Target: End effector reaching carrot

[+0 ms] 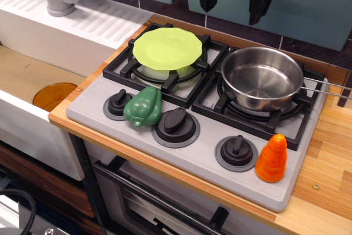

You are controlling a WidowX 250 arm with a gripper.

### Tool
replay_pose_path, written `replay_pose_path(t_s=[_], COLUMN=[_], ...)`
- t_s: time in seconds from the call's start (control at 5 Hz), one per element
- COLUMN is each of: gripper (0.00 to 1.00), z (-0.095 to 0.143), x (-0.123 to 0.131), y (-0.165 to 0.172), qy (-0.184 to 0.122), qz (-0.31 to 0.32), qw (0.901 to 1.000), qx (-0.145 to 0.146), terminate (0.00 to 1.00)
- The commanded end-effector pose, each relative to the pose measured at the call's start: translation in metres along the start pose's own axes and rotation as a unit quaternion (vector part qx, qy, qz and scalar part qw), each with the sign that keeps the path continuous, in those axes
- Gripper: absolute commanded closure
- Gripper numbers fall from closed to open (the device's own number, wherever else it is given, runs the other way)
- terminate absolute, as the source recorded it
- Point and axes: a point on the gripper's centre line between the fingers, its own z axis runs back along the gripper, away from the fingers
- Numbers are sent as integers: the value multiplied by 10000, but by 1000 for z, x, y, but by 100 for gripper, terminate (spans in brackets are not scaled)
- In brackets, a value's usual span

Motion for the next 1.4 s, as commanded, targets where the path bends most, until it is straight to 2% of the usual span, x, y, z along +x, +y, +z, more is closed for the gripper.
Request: replay_pose_path(t_s=[0.0, 0.2, 0.6, 1.2], gripper=[0, 0, 0, 0], z=[0, 8, 28, 12], x=[0, -24, -52, -78], y=[0, -7, -25, -54], qy=[0, -2, 91, -79], qz=[0, -27, 60, 92], qw=[10000, 10000, 9999, 9994], qx=[0, -5, 64, 332], terminate=[0, 0, 0, 0])
